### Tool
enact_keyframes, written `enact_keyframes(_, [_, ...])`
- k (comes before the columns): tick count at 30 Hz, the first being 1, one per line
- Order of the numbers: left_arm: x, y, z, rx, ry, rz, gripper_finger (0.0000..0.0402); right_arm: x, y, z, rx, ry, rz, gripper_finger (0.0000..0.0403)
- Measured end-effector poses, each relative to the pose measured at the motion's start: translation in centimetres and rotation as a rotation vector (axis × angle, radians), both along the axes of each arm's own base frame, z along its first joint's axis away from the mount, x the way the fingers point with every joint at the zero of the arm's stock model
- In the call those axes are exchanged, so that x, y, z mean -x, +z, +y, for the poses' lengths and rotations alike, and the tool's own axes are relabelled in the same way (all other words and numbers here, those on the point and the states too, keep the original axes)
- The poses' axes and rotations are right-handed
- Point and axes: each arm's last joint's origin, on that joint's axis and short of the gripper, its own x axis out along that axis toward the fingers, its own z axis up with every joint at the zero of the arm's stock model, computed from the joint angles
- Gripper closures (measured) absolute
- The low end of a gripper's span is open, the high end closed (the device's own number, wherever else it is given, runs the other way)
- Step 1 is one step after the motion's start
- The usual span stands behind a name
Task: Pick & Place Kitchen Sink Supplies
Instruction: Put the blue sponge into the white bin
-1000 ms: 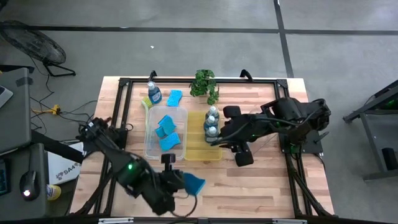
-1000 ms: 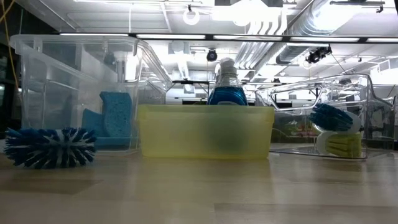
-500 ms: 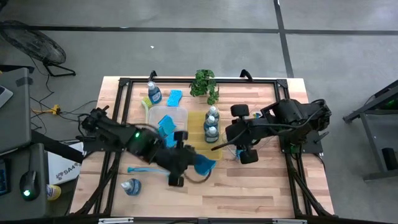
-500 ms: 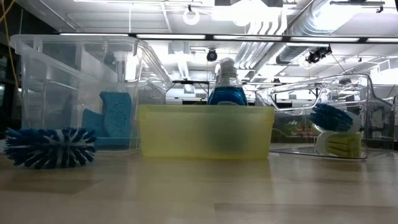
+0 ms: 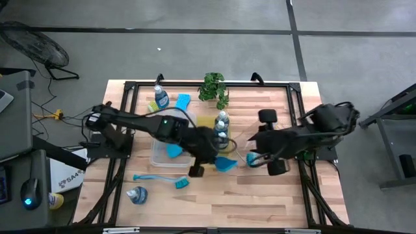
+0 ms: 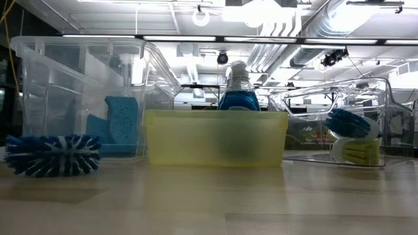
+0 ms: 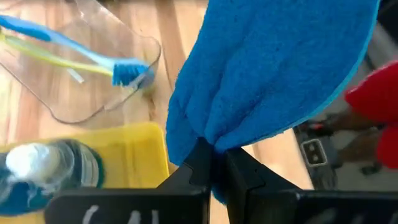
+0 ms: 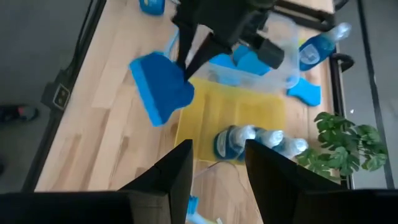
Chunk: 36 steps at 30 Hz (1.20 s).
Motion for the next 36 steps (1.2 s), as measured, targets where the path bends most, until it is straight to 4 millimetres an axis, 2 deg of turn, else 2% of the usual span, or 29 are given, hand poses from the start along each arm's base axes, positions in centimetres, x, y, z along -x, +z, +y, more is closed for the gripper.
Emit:
enact_keyframes(5, [0.5,0.1,2.9,0.097,-0.002,-0.177,0.0392,1.8,1.0,0.2,-0.023,-0.027,-0.059,0.0263])
enact_keyframes(9, [1.5,0.9,4.7,0.143,0.021,-0.329,0.0392,2.1,1.0,0.6,-0.005,-0.046,-0.084,0.0263])
enact_keyframes(17, [3.9,2.6,6.0,0.16,-0.022,-0.49,0.0392,0.6,0.9,1.2,0.016,-0.069,-0.147,0.0263])
enact_keyframes(20, [4.8,2.7,6.6,0.158,-0.013,-0.533,0.0392,0.0,1.4,0.9,0.013,-0.097,-0.208,0.0263])
enact_keyframes(25, [6.0,2.3,6.5,0.177,-0.04,-0.598,0.0392,-1.2,2.0,0.6,-0.006,-0.073,-0.281,0.0261])
enact_keyframes(30, [6.3,1.6,6.3,0.223,-0.091,-0.598,0.0392,-3.4,2.3,-0.4,-0.05,-0.064,-0.346,0.0234])
enact_keyframes(36, [6.6,1.6,6.3,0.214,-0.108,-0.609,0.0392,-5.7,1.6,-1.7,-0.119,-0.029,-0.32,0.0185])
